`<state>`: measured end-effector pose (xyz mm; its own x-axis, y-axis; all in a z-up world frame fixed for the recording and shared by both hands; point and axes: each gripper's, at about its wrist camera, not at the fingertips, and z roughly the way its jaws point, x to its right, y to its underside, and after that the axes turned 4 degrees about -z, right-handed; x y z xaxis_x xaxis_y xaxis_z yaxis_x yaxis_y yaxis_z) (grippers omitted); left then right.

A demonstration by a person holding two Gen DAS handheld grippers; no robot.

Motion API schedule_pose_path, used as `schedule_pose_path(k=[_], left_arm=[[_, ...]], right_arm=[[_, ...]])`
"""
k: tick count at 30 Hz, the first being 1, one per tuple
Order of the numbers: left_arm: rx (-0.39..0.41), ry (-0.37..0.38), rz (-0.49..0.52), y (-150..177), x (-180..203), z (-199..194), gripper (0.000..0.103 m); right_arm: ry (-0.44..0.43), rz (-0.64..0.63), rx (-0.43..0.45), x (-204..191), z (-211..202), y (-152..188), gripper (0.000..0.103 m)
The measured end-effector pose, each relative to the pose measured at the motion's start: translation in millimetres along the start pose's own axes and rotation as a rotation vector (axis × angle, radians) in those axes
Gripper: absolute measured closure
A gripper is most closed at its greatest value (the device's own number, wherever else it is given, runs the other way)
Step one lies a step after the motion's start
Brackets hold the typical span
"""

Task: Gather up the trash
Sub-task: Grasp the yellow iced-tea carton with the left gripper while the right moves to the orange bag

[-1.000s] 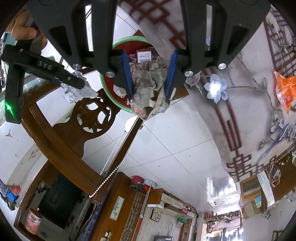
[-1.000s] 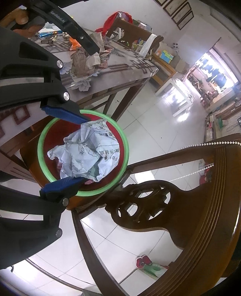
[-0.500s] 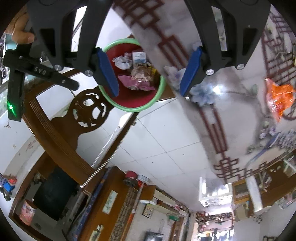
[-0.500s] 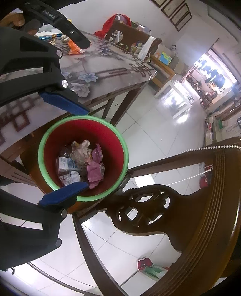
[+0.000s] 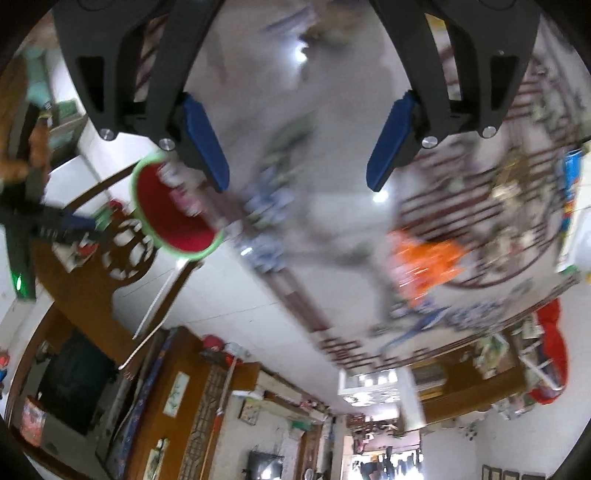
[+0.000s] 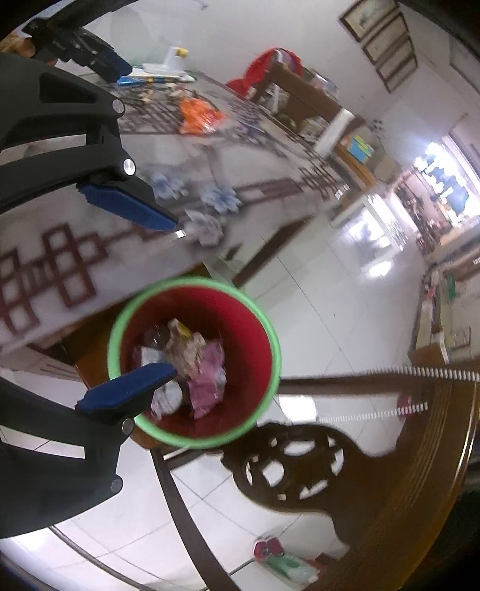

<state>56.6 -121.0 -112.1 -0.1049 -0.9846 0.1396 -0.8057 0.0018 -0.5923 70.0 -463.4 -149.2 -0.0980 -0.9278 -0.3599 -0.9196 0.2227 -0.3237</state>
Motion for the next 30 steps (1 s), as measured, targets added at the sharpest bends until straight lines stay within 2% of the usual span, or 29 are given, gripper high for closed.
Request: schedule_pose_path(k=[4,9,15,19,27,29,30], left_arm=[[-0.091,-0.029,0.075,33,-56,-25,0.019],[-0.227,-0.124,0.311,91,-98,-42,0.019],[-0.354,-0.117,0.357,145,-135,-35,0.019],[-0.368,-0.068,0.343,159,-148,-32,0.019],[-0.371,0.044,0.354,174,-146,-19,0.018],[-0.374,0.064,0.369,177,-142,-16,0.035],[-0.368,0.062,0.376,177,-142,-13,0.039]], right_arm=[[-0.021,-0.048,-0.046,-31,16,11,0.031],[-0.051,-0.099,-0.082,-76,29,24,0.031],[-0.077,-0.178,-0.102,-138,34,48,0.031],[-0.069,-0.195,-0.11,-161,33,66,0.031],[-0.019,-0.173,-0.108,-182,25,98,0.031],[-0.006,-0.162,-0.102,-183,22,103,0.031],[0.001,-0.156,-0.099,-183,20,104,0.031]])
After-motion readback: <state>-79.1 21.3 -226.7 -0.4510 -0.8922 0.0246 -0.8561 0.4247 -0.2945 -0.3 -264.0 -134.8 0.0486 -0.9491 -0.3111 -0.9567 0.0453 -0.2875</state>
